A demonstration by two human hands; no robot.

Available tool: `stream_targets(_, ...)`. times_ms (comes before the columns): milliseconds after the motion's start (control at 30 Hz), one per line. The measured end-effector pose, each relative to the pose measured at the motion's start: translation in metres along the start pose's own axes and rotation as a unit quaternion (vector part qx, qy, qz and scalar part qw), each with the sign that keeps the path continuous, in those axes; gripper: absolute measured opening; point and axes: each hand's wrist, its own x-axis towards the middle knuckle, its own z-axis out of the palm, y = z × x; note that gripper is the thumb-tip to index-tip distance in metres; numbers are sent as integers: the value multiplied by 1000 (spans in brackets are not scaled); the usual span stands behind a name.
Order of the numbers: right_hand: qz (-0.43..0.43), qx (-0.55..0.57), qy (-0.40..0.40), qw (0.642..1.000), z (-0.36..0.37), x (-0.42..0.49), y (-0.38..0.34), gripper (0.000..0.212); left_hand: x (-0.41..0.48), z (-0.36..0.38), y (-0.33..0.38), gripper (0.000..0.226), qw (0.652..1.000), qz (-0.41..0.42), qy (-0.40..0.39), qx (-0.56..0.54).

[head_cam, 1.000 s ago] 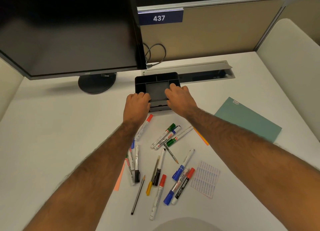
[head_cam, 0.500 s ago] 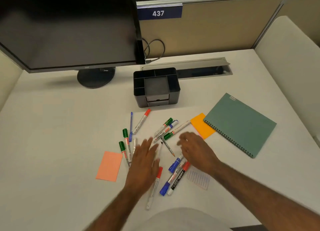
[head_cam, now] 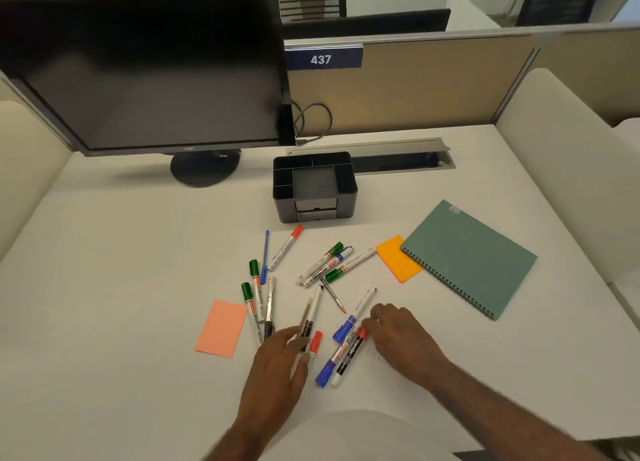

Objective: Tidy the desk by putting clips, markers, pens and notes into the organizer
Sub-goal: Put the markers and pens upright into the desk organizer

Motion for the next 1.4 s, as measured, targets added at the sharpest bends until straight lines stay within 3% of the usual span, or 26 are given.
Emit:
stream_targets(100, 14, -4, -52, 999, -7, 4, -3, 38, 18, 3, 15, 27, 999, -1, -41, -25)
stream_targets(200, -4, 10, -95, 995, -18, 15, -6, 24, 37, 4, 33, 34, 993, -6, -112, -42)
stream_targets(367, -3, 141, -122, 982, -63, 35, -8, 12, 66, 7, 60, 50, 967, -108, -194, -126)
stream_targets(567, 28, 300, -111, 947, -105, 58, -16, 13, 83, -5, 61, 16, 972, -90, -142, -163)
stream_targets(700, 130, 381, 0, 915, -89, 64, -22, 22, 105, -29, 52, 8, 966, -115, -100, -210)
stream_targets(767, 151, 349, 28, 924, -73, 64, -26, 25, 122, -48, 44, 6, 962, -133, -73, -226)
stream_targets(833, 121, 299, 2, 947, -56, 61, -32, 23, 144, -67, 36, 10, 961, -141, -33, -237)
stream_targets(1000, -43, 179, -51, 982, -28, 58, -57, 21, 205, -104, 23, 19, 958, -138, 83, -238)
stream_targets(1133, -164, 65, -74, 982, -17, 57, -76, 25, 248, -117, 19, 26, 952, -127, 135, -245)
stream_targets(1267, -174, 44, -50, 983, -8, 56, -82, 48, 276, -123, 19, 24, 948, -130, 151, -250)
stream_targets(1400, -162, 37, -55, 985, -6, 57, -80, 50, 292, -119, 18, 25, 944, -139, 155, -255)
